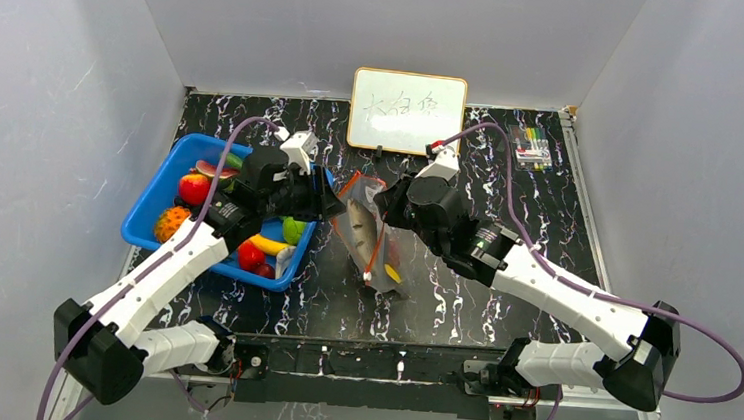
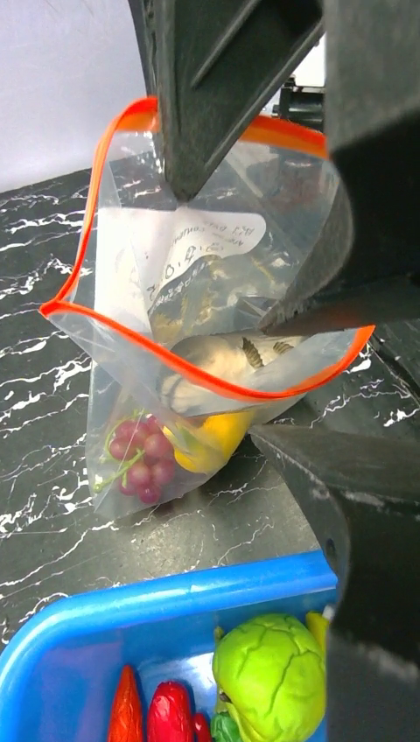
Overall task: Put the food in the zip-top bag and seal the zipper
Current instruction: Place the fake fish in the zipper food storage bag, then adjust the zipper food storage bag at the center of the board.
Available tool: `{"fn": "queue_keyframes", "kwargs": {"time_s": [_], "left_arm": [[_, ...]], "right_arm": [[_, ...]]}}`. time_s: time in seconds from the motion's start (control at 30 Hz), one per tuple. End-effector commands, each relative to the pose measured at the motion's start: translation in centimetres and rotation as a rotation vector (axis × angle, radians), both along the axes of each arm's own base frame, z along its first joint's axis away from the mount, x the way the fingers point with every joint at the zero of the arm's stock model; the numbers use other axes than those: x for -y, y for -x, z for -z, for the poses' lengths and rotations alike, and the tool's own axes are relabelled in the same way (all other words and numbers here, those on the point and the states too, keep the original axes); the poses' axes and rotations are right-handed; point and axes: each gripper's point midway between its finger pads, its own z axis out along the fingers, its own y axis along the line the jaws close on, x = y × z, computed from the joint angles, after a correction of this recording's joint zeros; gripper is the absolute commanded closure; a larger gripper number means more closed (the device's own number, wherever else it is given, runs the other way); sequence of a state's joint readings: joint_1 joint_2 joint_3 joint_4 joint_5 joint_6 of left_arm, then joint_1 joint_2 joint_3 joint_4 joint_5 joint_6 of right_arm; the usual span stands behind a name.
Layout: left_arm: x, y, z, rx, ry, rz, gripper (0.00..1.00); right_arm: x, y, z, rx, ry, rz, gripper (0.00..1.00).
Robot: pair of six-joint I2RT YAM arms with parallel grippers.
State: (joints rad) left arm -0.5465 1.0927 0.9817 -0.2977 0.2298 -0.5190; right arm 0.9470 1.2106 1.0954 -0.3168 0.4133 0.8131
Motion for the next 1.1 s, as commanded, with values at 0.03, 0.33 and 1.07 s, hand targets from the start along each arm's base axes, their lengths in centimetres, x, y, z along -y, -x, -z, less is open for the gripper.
{"fn": "queue_keyframes", "kwargs": {"time_s": [0.03,0.33,1.07], "left_arm": [[1.1,0.0,-0.7,0.003,0.042,0.037,0.75],[2.3,-0.1,-5.3,0.062,0.138,0.068,1.0],[2.4,0.3,-7.3,0.119,0.165,0.097,0.9]], "right_arm": [[0.3,-0.1,-3.4,0.079,-0.094,0.013,1.0],[1.0,0.3,-2.4,0.068,-0.082,0.023,1.0],[1.7,0.8,-1.3,0.037,-0.077,0.033,1.0]]}}
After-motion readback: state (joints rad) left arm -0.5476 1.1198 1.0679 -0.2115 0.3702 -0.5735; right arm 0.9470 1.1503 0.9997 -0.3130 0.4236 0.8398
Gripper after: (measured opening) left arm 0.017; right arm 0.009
